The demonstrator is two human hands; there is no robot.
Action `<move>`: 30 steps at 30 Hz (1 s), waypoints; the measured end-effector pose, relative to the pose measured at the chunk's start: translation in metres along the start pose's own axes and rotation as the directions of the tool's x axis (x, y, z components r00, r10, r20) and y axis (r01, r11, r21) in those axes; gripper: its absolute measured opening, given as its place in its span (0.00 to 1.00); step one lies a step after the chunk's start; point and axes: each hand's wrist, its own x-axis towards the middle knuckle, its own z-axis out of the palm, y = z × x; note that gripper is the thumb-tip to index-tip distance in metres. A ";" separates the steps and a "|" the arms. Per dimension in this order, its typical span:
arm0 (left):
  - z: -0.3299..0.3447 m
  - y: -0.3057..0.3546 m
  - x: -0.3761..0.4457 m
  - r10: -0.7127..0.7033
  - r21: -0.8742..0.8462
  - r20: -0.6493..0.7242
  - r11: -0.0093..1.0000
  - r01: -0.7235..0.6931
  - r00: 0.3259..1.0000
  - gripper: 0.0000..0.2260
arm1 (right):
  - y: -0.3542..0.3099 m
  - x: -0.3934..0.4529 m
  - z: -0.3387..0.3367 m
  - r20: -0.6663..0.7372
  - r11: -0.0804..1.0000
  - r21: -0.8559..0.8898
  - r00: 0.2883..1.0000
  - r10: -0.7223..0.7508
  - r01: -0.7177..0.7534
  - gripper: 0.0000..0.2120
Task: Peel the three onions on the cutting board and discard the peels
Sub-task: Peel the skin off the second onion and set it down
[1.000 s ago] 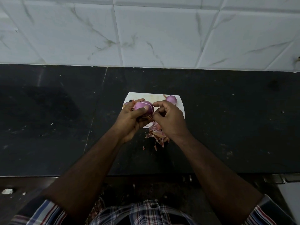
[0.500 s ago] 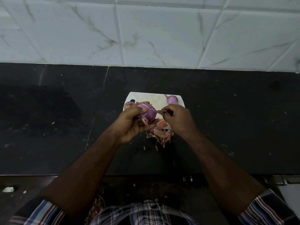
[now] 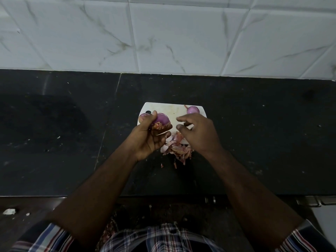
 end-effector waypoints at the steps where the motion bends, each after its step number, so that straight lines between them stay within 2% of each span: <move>1: 0.001 0.000 0.001 -0.003 0.026 -0.005 1.000 0.003 1.000 0.26 | -0.009 -0.002 0.002 0.004 0.995 0.088 0.999 -0.046 0.045 0.15; 4: 0.008 0.000 0.002 -0.026 0.064 -0.024 0.998 0.028 0.999 0.26 | -0.026 -0.006 0.015 0.014 0.971 0.195 0.989 -0.144 0.139 0.20; 7: 0.013 0.001 0.001 -0.063 0.100 -0.049 0.993 0.067 0.997 0.26 | -0.026 -0.001 0.020 -0.096 0.965 0.201 0.984 -0.149 0.166 0.14; 12: 0.017 0.004 -0.001 -0.042 0.148 -0.082 0.988 0.054 0.996 0.26 | -0.025 0.005 0.020 -0.063 0.973 0.195 0.992 -0.112 0.122 0.07; 19: 0.024 0.006 -0.004 -0.003 0.211 -0.073 0.977 0.019 0.997 0.26 | -0.031 0.006 0.012 -0.017 0.937 0.347 0.999 -0.045 0.048 0.12; 30: 0.029 0.004 -0.004 -0.004 0.268 -0.110 0.963 0.033 0.994 0.27 | -0.030 0.007 0.007 0.060 0.968 0.249 0.998 -0.035 0.019 0.15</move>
